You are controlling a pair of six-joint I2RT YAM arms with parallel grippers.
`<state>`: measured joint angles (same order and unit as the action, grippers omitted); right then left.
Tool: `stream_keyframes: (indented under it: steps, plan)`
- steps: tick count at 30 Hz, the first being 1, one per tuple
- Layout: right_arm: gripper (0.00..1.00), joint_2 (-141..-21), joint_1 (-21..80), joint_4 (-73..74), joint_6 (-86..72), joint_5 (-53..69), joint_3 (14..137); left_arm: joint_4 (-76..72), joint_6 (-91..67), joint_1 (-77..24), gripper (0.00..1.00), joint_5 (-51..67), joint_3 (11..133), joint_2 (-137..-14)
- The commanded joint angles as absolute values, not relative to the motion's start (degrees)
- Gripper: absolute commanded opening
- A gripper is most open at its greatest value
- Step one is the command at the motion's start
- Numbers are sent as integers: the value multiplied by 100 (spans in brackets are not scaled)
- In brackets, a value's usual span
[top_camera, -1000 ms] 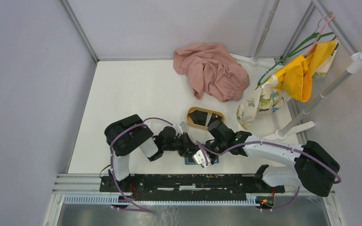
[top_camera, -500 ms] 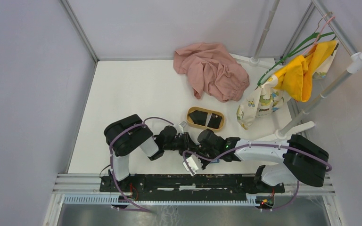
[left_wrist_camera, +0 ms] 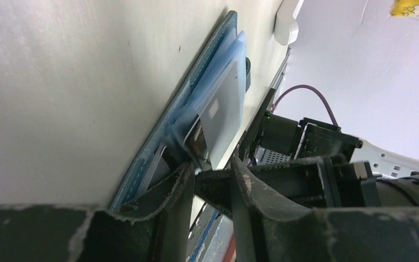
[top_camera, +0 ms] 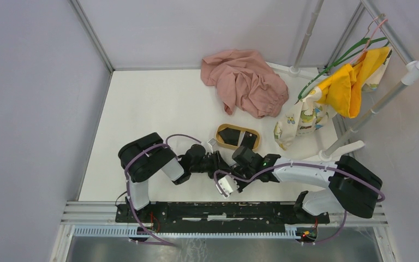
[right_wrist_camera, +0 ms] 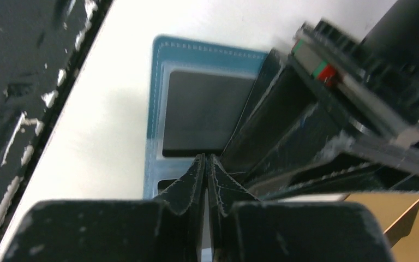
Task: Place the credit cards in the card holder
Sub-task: Insert the credit card into the card holder.
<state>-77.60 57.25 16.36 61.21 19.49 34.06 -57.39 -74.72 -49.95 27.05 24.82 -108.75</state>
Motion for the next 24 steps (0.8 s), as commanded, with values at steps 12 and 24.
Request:
stream_keyframes:
  steps: [12, 24]
  plan:
    - [22, -7199, 4514, 1909, 5873, 3044, 3748, -4072, -6461, -5024, 40, 2162, 2463, -10099]
    - [45, -7124, 3055, 1424, 4286, 4366, 3697, -3120, -6034, -5084, 17, 1901, 2598, -9610]
